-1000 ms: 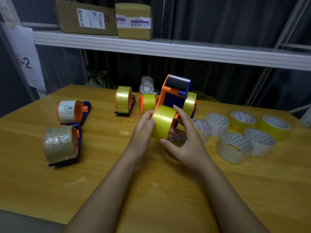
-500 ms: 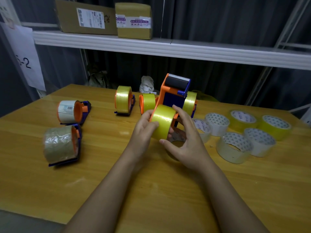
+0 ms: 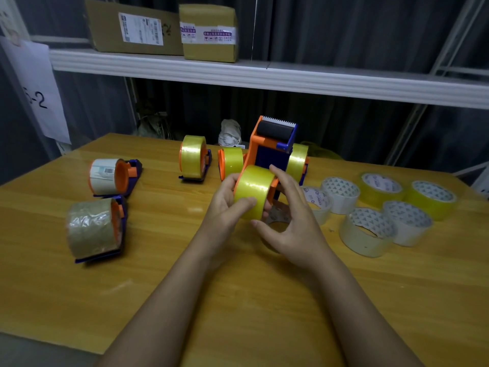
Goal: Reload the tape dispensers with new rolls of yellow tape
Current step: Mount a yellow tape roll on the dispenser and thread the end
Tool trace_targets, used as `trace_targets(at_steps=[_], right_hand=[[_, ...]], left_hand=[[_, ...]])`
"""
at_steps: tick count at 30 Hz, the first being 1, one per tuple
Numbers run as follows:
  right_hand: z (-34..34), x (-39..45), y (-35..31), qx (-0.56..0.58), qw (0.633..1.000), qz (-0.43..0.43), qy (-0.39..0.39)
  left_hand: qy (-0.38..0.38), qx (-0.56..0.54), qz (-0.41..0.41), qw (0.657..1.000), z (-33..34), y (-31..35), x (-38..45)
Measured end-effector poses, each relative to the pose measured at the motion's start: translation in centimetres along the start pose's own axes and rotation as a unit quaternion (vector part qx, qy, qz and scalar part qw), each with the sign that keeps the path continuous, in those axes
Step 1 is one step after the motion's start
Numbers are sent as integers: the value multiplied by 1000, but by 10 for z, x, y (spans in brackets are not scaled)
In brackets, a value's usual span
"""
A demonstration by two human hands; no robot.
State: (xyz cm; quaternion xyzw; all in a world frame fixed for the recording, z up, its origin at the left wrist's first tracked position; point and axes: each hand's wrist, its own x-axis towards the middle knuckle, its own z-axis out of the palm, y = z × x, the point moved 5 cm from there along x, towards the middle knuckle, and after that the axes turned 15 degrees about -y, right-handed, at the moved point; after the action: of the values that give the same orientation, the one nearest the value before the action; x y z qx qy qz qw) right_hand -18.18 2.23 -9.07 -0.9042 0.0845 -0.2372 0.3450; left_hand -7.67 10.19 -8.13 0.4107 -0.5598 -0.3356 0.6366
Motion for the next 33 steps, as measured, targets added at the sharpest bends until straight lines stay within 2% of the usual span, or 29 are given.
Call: trace_targets(at_steps=[12, 33], right_hand=[[1, 1, -4, -9, 1000, -14, 3], [0, 1, 0, -12, 1000, -21, 1]], left_hand=[[16, 10, 2, 1000, -1, 2, 1], [-17, 13, -24, 999, -2, -1, 2]])
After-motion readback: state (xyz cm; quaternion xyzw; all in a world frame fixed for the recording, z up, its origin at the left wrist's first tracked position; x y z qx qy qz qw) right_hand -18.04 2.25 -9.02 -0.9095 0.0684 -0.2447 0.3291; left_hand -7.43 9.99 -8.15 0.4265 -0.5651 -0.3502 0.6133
